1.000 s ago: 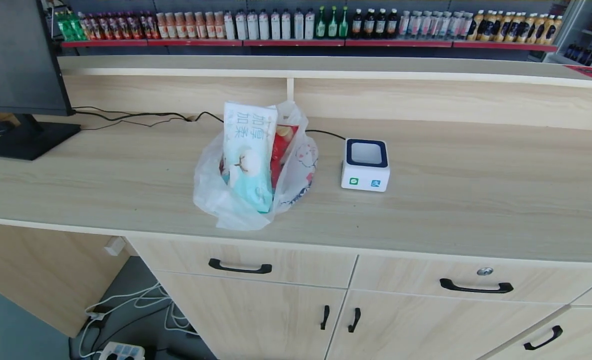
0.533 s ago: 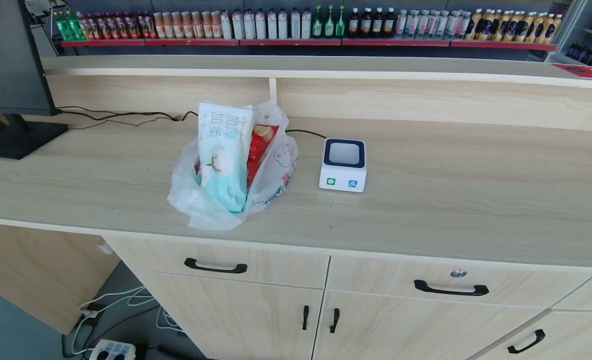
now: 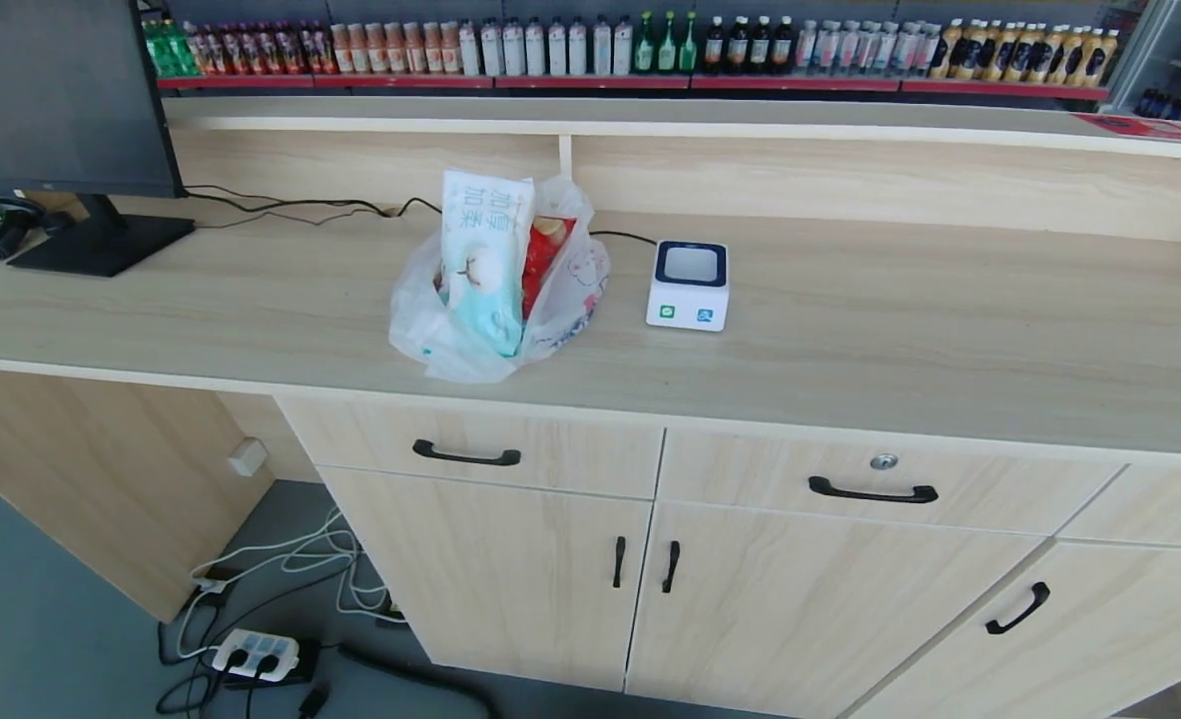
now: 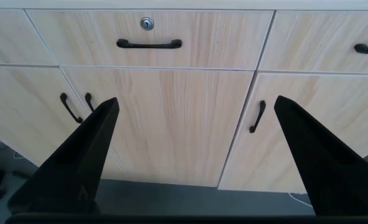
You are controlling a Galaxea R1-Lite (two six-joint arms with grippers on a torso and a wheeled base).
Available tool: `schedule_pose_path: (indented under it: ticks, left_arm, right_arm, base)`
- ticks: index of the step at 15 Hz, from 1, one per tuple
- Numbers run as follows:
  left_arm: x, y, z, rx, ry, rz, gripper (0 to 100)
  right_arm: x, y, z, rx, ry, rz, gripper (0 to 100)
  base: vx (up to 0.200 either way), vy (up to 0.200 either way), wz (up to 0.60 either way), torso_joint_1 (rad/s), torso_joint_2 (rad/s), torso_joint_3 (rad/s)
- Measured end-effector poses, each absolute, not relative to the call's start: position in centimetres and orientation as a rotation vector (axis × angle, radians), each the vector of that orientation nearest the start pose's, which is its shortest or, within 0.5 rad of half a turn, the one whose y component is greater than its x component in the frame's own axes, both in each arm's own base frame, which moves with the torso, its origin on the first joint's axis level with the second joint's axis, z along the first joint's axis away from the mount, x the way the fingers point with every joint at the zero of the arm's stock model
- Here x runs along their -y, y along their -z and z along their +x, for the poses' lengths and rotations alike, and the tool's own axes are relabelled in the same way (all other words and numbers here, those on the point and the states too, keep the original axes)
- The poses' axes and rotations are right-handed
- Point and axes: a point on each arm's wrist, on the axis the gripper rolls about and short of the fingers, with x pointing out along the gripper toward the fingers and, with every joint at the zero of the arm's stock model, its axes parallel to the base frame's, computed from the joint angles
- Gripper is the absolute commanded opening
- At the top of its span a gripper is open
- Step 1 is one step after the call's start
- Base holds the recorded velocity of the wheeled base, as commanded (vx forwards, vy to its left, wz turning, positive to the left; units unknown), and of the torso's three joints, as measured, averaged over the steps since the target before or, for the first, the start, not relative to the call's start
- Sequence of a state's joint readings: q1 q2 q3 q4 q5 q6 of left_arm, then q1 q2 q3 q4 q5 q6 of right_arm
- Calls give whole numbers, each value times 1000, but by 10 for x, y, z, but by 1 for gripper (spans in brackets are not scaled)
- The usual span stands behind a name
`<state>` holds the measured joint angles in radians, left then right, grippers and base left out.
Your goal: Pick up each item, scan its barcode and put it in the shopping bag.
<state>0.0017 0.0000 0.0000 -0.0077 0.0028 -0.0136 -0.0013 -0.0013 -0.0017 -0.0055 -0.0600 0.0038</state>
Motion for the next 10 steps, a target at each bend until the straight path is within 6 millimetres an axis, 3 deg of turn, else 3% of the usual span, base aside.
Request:
schedule_pose_path:
  ticks: [4, 10]
  left_arm:
    - [0, -76, -23, 7, -4, -14, 100]
    - [0, -76, -23, 7, -4, -12, 100]
  right_arm:
    - [1, -76, -23, 9, 61, 10, 100]
    - [1, -77, -23, 9, 61, 17, 100]
  base:
    - [-200, 0, 0, -1, 6, 0]
    - [0, 0, 0, 0, 0, 0]
